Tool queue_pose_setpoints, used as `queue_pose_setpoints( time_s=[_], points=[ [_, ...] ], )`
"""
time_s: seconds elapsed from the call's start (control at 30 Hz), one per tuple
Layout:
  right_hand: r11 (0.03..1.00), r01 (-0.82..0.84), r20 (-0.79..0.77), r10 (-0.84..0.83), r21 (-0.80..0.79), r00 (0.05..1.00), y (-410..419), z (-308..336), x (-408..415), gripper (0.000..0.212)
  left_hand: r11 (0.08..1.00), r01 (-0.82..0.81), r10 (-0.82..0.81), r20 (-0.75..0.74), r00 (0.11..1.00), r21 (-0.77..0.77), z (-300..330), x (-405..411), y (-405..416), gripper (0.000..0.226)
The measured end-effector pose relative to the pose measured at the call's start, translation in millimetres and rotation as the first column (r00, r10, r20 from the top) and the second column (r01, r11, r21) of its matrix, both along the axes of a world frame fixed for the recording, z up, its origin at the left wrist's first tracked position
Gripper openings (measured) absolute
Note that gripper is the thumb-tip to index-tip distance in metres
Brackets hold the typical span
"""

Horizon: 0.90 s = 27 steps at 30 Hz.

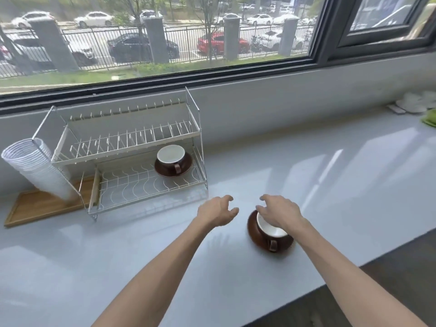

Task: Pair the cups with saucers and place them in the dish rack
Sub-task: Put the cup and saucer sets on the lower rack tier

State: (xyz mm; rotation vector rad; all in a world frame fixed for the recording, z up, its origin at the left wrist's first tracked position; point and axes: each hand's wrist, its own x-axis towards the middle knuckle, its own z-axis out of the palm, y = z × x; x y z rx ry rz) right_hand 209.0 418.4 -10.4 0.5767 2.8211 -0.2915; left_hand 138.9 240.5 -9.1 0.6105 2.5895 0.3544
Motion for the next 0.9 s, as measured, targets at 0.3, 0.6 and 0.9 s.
queue_pose_setpoints(
  time_s=[0.3, 0.6, 0.9],
  points=[
    [0.934, 0.287, -0.033, -0.301, -0.214, 0.953, 48, -31, 44, 0.055, 0.846, -0.435, 0.237, 0.514, 0.825, 0.308, -44, 25, 44, 0.059],
    [0.744, 0.396, 0.030, -0.452, -0.539, 0.891, 63, -55, 49, 0.047, 0.780, -0.540, 0.248, 0.635, 0.731, 0.317, -66, 34, 73, 0.017],
    [0.614, 0.407, 0.101, -0.470, -0.677, 0.877, 64, -65, 47, 0.044, 0.761, -0.583, 0.275, 0.671, 0.688, 0.286, -80, 27, 77, 0.043]
  ],
)
